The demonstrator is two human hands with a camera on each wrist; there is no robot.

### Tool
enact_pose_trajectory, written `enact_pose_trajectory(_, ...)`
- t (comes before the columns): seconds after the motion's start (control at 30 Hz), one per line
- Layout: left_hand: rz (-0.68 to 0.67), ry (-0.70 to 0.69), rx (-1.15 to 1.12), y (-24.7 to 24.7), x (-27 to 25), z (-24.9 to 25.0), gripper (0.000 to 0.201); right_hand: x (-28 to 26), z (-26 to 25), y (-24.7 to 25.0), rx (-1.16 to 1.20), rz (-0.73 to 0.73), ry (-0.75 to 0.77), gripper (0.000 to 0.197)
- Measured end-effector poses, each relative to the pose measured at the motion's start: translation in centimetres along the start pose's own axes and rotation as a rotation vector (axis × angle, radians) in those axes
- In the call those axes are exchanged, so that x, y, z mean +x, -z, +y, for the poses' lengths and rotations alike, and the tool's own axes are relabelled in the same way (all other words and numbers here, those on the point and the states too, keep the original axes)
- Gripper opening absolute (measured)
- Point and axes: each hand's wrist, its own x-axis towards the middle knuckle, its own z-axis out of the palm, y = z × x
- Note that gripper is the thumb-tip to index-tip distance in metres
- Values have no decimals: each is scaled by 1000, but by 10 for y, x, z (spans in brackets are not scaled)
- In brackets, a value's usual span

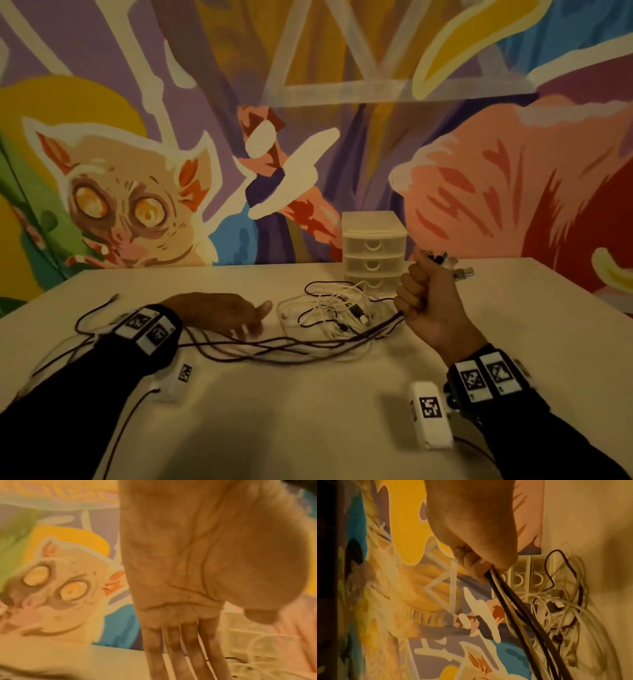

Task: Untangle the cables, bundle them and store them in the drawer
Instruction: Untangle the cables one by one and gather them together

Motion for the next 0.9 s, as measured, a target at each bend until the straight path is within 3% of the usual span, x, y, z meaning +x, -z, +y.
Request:
enact_pose_trajectory(0.03, 30, -46, -86, -8, 6, 9, 103, 0, 1, -4, -25, -8, -9, 58)
enact_pose_trajectory(0.1, 14, -157, -200, -22, 15, 29, 84, -1, -1, -10, -62, -31, -15, 59)
enact_pose_trajectory(0.17, -141, -208, -231, -29, 22, 43, 69, -1, -6, -12, -65, -81, -38, 60)
enact_pose_trajectory(0.23, -225, -171, -251, -28, 29, 45, 61, 1, -12, -11, -76, -151, -89, 60)
enact_pose_trajectory(0.27, -180, -143, -250, -25, 33, 44, 56, 3, -14, -9, -96, -182, -117, 61)
enact_pose_trajectory(0.37, 214, -102, -156, -20, 57, 35, 30, 9, -14, -3, -133, -220, -162, 63)
enact_pose_trajectory(0.4, 298, -100, -144, -20, 64, 35, 30, 12, -12, 1, -126, -216, -161, 63)
enact_pose_trajectory(0.53, 310, -21, 211, -23, 91, 35, 52, 18, -2, 18, -116, -160, -167, 62)
enact_pose_trajectory(0.6, 316, 35, 305, -21, 102, 29, 39, 18, 2, 26, -129, -123, -174, 62)
enact_pose_trajectory(0.67, 387, -40, 152, -16, 112, 22, 20, 20, 4, 29, -130, -86, -163, 63)
enact_pose_trajectory(0.73, 507, -228, -96, -8, 115, 20, 5, 24, 6, 30, -131, -51, -149, 62)
enact_pose_trajectory(0.83, 708, -354, -479, -1, 113, 40, 14, 28, 8, 29, -145, -15, -123, 60)
enact_pose_trajectory(0.9, 677, -395, -793, -5, 111, 65, 22, 29, 9, 26, -176, -4, -98, 56)
